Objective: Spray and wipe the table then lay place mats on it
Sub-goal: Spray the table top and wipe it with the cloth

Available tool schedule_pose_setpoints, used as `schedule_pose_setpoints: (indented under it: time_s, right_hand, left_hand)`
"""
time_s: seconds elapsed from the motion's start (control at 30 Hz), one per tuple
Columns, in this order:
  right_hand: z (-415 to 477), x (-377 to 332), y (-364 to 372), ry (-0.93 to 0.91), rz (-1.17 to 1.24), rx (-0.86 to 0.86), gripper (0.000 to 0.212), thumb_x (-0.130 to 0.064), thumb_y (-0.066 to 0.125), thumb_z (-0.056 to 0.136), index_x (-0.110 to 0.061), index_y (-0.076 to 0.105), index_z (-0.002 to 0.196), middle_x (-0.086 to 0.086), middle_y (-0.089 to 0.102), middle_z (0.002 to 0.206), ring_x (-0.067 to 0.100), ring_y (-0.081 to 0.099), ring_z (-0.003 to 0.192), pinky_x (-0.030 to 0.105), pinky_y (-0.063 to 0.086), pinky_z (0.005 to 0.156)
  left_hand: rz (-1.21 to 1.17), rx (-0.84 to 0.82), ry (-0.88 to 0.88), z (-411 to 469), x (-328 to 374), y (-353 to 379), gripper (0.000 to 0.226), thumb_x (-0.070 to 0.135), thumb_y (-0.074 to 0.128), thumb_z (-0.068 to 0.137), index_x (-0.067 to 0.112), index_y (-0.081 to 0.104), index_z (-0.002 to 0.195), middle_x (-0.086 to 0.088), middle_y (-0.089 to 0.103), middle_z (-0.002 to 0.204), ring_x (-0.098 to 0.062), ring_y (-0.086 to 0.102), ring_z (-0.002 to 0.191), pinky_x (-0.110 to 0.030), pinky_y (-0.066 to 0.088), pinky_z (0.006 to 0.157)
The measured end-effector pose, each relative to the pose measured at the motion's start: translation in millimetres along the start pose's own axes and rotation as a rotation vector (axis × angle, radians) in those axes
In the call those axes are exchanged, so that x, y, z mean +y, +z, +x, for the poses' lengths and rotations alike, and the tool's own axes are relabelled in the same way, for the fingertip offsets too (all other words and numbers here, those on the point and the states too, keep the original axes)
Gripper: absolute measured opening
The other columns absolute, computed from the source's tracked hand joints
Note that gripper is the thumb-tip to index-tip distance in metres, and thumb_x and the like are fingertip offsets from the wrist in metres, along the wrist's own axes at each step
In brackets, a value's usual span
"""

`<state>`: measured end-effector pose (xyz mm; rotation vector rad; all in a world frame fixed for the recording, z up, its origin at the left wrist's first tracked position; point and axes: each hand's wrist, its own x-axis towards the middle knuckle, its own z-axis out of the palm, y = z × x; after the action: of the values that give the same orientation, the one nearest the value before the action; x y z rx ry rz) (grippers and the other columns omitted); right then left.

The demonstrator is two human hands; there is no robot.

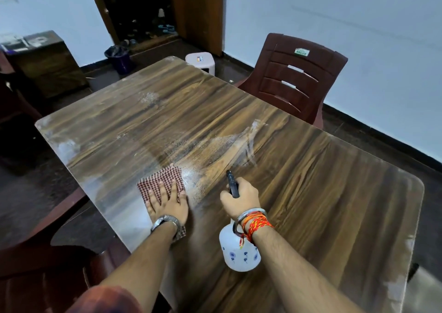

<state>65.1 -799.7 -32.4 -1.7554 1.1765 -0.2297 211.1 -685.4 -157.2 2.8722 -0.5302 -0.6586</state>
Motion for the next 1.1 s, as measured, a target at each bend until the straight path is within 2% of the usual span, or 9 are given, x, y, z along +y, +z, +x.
schedule_pose_setpoints:
  time_s: [0.1,0.27,0.5,0.6,0.77,0.93,1.1]
  right_hand:
    - [16,3,2,0.029,0.028,-0.006,0.022,-0.025,0.053,0.066,-0.008,0.057,0.079,0.016,0.067,0.077,0.039,0.067,0.071,0.047,0.059,0.07]
    - [46,5,-10,0.024,0.011,0.033,0.021,-0.023,0.055,0.069,-0.006,0.059,0.081,0.014,0.064,0.074,0.038,0.066,0.069,0.05,0.059,0.064]
    - [90,12,-44,0.116,0.121,0.203,0.017,-0.026,0.056,0.066,-0.013,0.062,0.075,0.011,0.064,0.073,0.037,0.065,0.071,0.051,0.06,0.064]
    - [101,12,-52,0.106,0.129,0.223,0.021,-0.027,0.056,0.066,-0.011,0.061,0.077,0.012,0.064,0.072,0.038,0.065,0.07,0.052,0.06,0.063]
    - [102,26,-66,0.111,0.16,0.255,0.008,-0.025,0.061,0.075,-0.018,0.061,0.078,0.009,0.063,0.072,0.033,0.065,0.069,0.051,0.06,0.064]
    - [99,48,-90,0.12,0.159,0.257,0.004,-0.025,0.063,0.082,-0.023,0.06,0.083,0.006,0.062,0.077,0.028,0.065,0.07,0.05,0.061,0.065]
    - [85,60,-122,0.182,0.185,0.265,0.004,-0.014,0.061,0.086,-0.01,0.061,0.088,0.012,0.061,0.076,0.025,0.063,0.062,0.043,0.062,0.057]
  left_hand:
    - [0.027,0.034,0.025,29,6,-7,0.058,0.059,0.006,0.096,0.044,-0.01,0.15,0.007,-0.021,0.158,-0.026,-0.017,0.147,-0.046,-0.011,0.117]
    - [0.052,0.045,0.045,93,22,-30,0.058,0.061,0.007,0.096,0.044,-0.005,0.15,0.006,-0.017,0.16,-0.027,-0.014,0.147,-0.048,-0.009,0.118]
    - [0.055,0.087,0.056,152,78,-42,0.059,0.058,0.009,0.096,0.042,-0.002,0.152,0.006,-0.014,0.161,-0.029,-0.014,0.147,-0.046,-0.011,0.118]
    - [0.067,0.094,0.184,159,125,-33,0.059,0.056,0.01,0.096,0.041,0.003,0.152,0.006,-0.01,0.162,-0.03,-0.011,0.148,-0.047,-0.01,0.118]
    - [0.087,0.064,0.351,167,211,-20,0.059,0.056,0.012,0.096,0.04,0.005,0.153,0.007,-0.008,0.162,-0.028,-0.011,0.148,-0.046,-0.011,0.118]
    - [0.176,0.023,0.555,163,297,0,0.058,0.053,0.012,0.097,0.038,0.004,0.153,0.005,-0.005,0.162,-0.029,-0.01,0.148,-0.048,-0.009,0.118]
    - [0.25,-0.027,0.778,125,336,24,0.057,0.053,0.014,0.097,0.042,0.007,0.152,0.008,-0.001,0.162,-0.027,-0.006,0.149,-0.049,-0.008,0.118]
